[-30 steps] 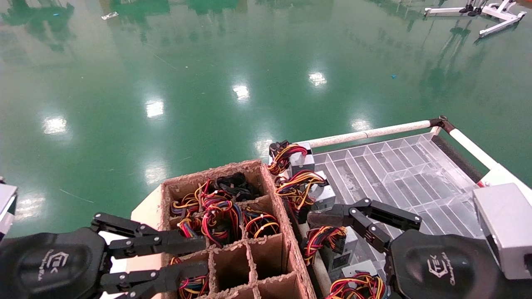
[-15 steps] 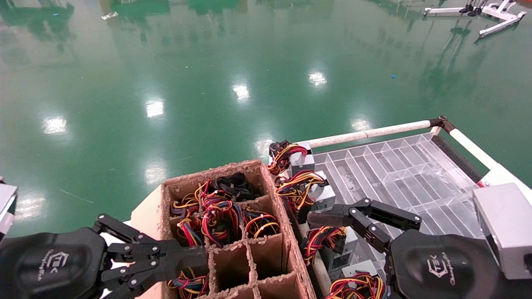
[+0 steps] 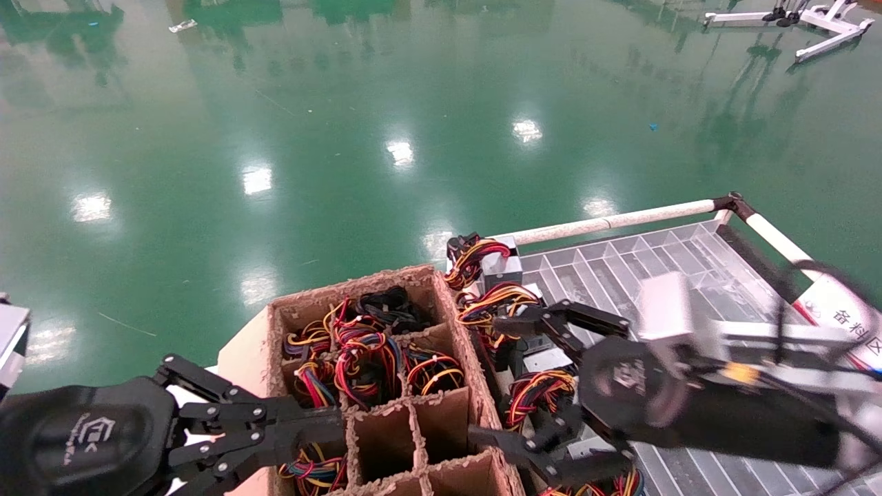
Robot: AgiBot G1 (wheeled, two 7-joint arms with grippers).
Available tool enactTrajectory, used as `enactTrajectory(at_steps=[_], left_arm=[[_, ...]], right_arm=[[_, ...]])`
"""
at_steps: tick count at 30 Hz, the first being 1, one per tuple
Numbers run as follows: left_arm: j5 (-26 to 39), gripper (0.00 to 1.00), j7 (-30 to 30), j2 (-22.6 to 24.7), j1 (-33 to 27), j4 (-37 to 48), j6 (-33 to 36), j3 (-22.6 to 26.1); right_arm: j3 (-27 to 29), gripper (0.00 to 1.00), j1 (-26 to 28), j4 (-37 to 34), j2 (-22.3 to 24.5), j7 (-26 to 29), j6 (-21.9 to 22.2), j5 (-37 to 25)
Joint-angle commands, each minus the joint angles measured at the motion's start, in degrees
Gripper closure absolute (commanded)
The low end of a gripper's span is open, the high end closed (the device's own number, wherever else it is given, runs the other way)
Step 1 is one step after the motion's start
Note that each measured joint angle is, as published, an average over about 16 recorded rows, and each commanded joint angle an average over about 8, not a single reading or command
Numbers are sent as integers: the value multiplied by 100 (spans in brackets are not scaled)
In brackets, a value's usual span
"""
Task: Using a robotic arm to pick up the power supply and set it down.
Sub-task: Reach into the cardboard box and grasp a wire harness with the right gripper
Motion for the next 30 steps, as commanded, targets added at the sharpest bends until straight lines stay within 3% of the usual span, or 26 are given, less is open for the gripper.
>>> enactTrajectory(at_steps=[1, 16, 19, 22, 27, 30], left_arm=[[0, 0, 0, 0, 0, 0, 0, 0], [-1, 0, 1, -1, -1, 0, -1, 2], [-1, 0, 1, -1, -1, 0, -1, 2], [-2, 0, 1, -1, -1, 0, -1, 3], [-2, 0, 2, -1, -1, 0, -1, 3], [-2, 0, 2, -1, -1, 0, -1, 3]], right_arm=[[-138, 0, 215, -139, -159, -30, 59, -294], [-1216, 0, 1411, -515, -1773, -538, 983, -2566], [-1408, 6, 1557, -595, -2116, -655, 1213, -2964], [-1597, 28, 1680, -702, -2413, -795, 1445, -3372], [-1891, 83, 1866, -907, -2787, -1026, 1664, -3950], [-2024, 99, 1973, -1022, -2935, -1127, 1679, -4169]])
